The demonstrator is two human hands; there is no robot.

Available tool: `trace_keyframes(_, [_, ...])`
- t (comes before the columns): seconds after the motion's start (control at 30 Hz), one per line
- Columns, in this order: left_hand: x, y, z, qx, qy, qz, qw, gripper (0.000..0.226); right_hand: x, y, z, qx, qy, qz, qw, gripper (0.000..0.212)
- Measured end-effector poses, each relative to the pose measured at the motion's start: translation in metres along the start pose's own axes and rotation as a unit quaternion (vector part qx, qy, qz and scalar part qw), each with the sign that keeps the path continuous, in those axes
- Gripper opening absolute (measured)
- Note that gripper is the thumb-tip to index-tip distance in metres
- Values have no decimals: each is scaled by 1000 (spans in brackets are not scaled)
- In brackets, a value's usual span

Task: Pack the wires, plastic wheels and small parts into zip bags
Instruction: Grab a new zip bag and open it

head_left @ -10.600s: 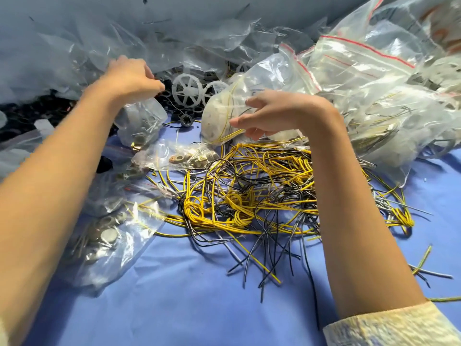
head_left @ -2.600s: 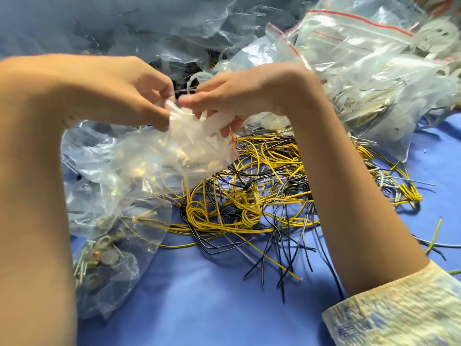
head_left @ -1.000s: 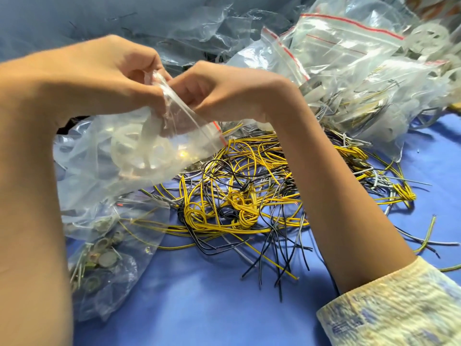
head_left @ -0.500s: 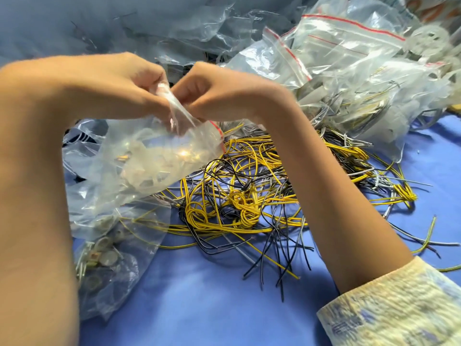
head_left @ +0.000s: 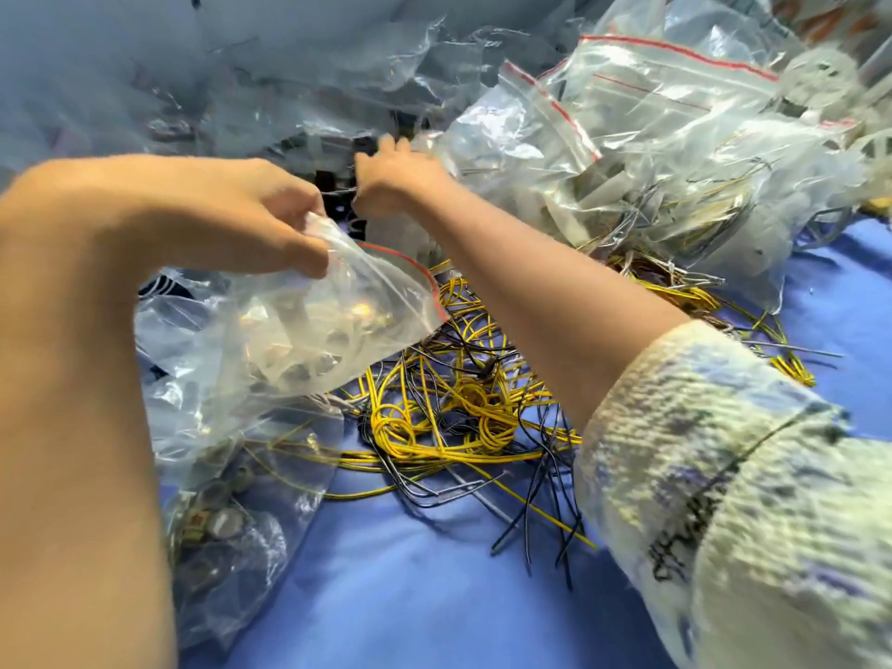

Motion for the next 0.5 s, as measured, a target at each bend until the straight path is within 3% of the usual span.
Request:
trace_keyframes(0.17, [1, 0, 1, 5, 10, -27, 1000, 31, 1, -7, 5, 42, -7, 9, 999, 47])
trace_keyframes(0.4, [5, 2, 1, 5, -14, -16, 1000, 41, 8, 0, -2, 110, -115, 24, 987, 26])
trace_keyframes(0.5, [7, 5, 0, 2, -14, -16, 1000, 39, 12, 9, -16, 152, -209, 42, 965, 25])
Point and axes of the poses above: each hand's wrist, its own y-axis away from the middle knuckle, its own z-axis out of the palm, x = y × z, the point moved 3 cm from there along -y, towards the middle knuckle, and after that the axes turned 8 degrees about y, right-handed, at the moved point
